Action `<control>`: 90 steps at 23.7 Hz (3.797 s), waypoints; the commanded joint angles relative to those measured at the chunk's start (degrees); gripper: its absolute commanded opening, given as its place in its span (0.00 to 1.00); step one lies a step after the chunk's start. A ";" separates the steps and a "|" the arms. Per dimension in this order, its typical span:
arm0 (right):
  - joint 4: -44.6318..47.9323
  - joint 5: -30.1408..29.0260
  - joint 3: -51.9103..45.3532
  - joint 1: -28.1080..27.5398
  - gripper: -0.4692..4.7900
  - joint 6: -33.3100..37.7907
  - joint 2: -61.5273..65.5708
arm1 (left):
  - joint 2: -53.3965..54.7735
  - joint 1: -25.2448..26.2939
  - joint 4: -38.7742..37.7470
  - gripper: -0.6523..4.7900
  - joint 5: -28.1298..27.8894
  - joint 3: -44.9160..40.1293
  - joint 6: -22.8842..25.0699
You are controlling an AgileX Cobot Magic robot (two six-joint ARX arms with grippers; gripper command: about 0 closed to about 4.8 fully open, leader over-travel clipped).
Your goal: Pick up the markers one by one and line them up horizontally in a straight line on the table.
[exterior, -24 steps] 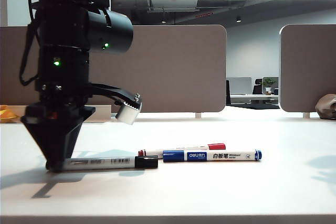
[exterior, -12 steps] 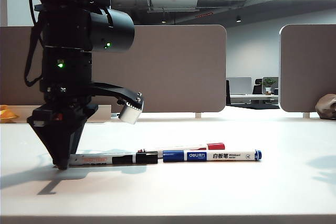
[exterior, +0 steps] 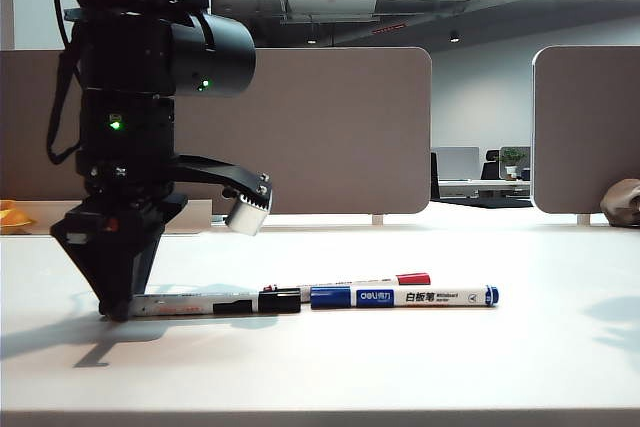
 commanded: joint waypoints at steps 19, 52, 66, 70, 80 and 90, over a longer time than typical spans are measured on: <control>9.14 -1.42 2.69 0.98 0.29 -0.66 20.61 | -22.71 0.09 -1.01 0.21 0.04 2.58 -19.67; 6.10 26.60 20.02 12.50 0.43 -49.96 46.49 | -42.07 16.37 -12.72 0.21 21.40 2.54 -33.33; 4.52 21.07 20.02 13.25 0.43 -55.74 53.20 | -42.56 16.37 -14.69 0.21 21.81 2.47 -33.46; 4.24 21.18 20.02 13.44 0.43 -59.32 54.73 | -42.56 16.37 -14.69 0.21 21.81 2.47 -33.44; 7.34 24.35 20.13 13.57 0.43 -61.46 55.95 | -42.56 16.37 -14.71 0.21 21.81 2.47 -33.24; 10.49 26.84 20.15 15.39 0.43 -61.66 56.76 | -42.56 16.37 -14.69 0.21 21.81 2.47 -33.24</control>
